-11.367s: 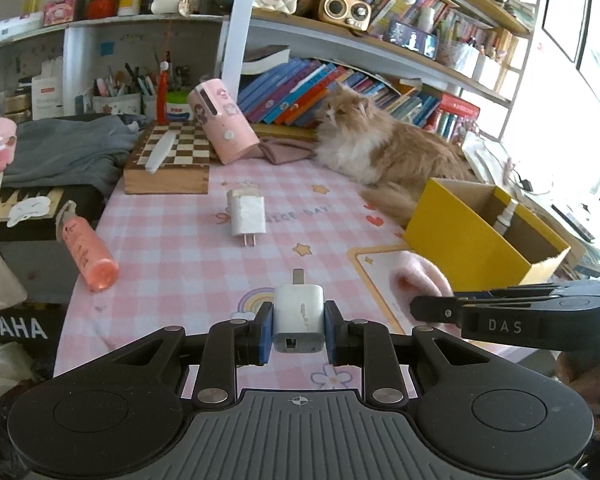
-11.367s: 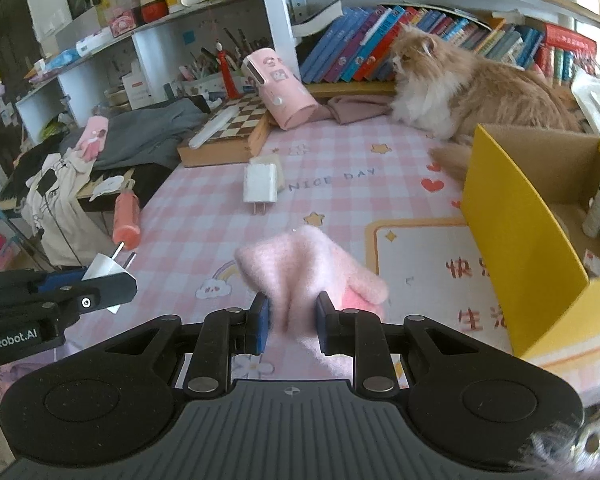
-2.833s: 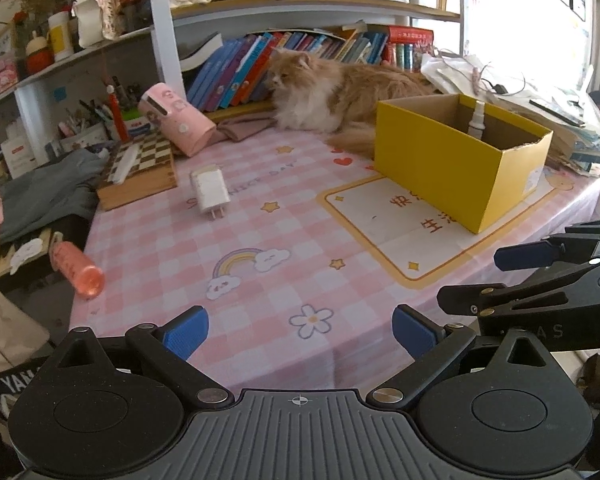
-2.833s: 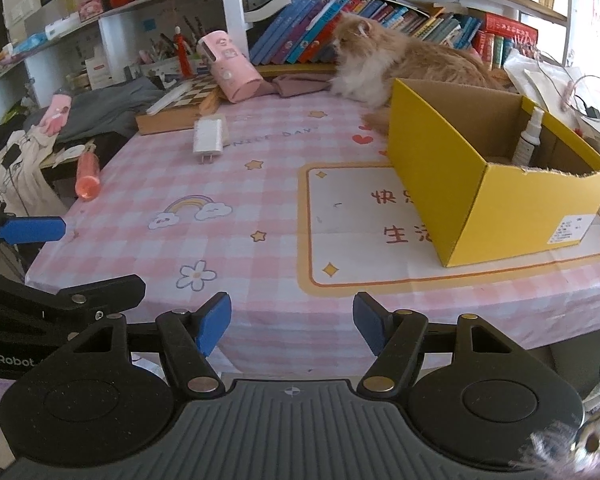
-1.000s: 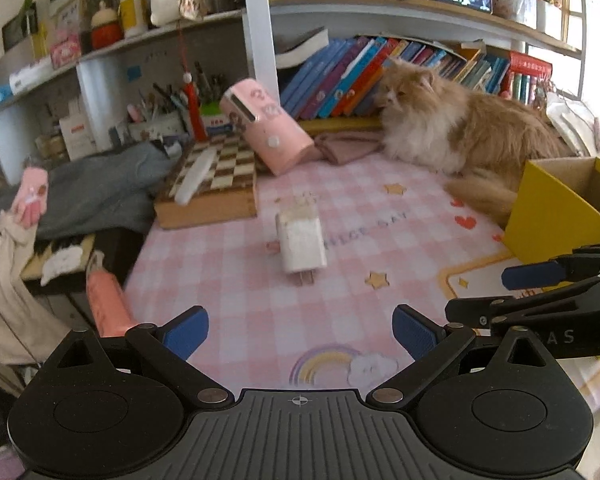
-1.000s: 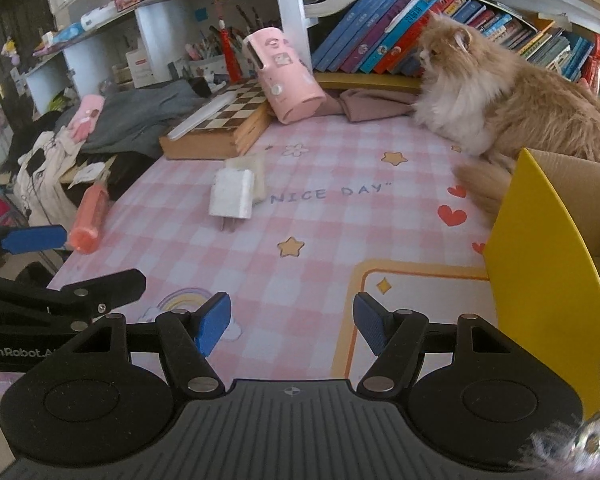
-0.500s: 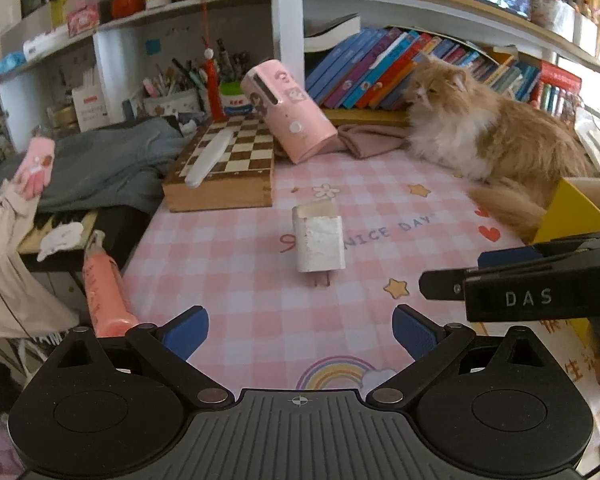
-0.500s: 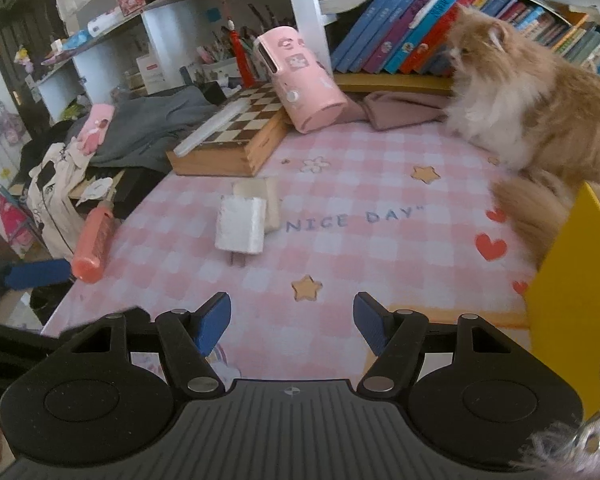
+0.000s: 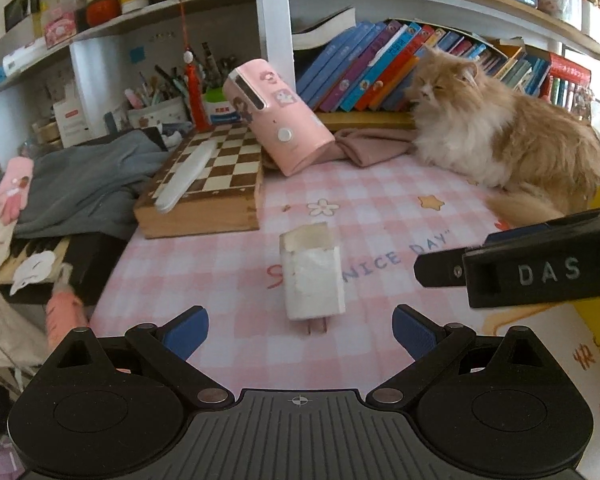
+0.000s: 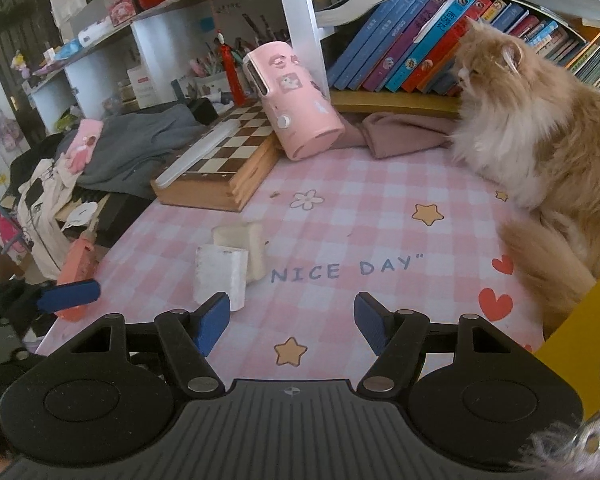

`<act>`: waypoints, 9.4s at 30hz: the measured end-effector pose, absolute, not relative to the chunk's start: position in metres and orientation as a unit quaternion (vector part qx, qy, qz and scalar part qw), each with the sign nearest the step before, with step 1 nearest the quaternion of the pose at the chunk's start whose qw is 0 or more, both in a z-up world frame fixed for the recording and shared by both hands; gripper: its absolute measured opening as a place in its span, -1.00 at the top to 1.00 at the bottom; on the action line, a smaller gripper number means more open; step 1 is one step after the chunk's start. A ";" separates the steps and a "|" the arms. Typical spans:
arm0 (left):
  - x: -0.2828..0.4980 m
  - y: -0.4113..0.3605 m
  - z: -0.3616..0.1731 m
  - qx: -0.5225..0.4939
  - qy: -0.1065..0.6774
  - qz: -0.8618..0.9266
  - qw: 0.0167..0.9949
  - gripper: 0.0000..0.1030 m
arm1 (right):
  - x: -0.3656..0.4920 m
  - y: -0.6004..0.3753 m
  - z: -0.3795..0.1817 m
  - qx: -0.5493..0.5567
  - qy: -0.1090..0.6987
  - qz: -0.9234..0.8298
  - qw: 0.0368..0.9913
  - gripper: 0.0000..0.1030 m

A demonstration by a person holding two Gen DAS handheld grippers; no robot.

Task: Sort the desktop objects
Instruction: 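Move both tools back toward the white charger block on the table, then close the left tool on the white charger block while the right tool grasps the cream cube, then lift and carry the charger block and cream cube toward the yellow box, then lower the charger block and cream cube into the yellow box and open both tools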

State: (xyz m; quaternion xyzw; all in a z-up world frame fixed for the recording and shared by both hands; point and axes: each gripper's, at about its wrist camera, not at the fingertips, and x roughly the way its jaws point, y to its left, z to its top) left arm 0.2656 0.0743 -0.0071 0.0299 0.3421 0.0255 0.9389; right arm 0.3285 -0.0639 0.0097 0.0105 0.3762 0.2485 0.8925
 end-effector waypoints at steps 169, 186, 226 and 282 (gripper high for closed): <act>0.058 -0.025 0.017 0.040 0.384 -0.400 0.831 0.19 | -0.015 -0.181 0.017 0.132 0.393 -0.068 0.908 0.34; 0.067 -0.080 0.016 0.073 0.374 -0.433 0.817 0.19 | -0.008 -0.227 0.017 0.137 0.392 -0.094 0.905 0.34; 0.119 -0.187 0.064 0.050 0.307 -0.346 0.885 0.19 | 0.079 -0.359 0.046 0.116 0.337 0.000 0.934 0.34; 0.194 -0.225 0.032 0.103 0.301 -0.214 0.924 -0.03 | 0.262 -0.371 0.014 0.027 0.389 0.114 0.914 0.31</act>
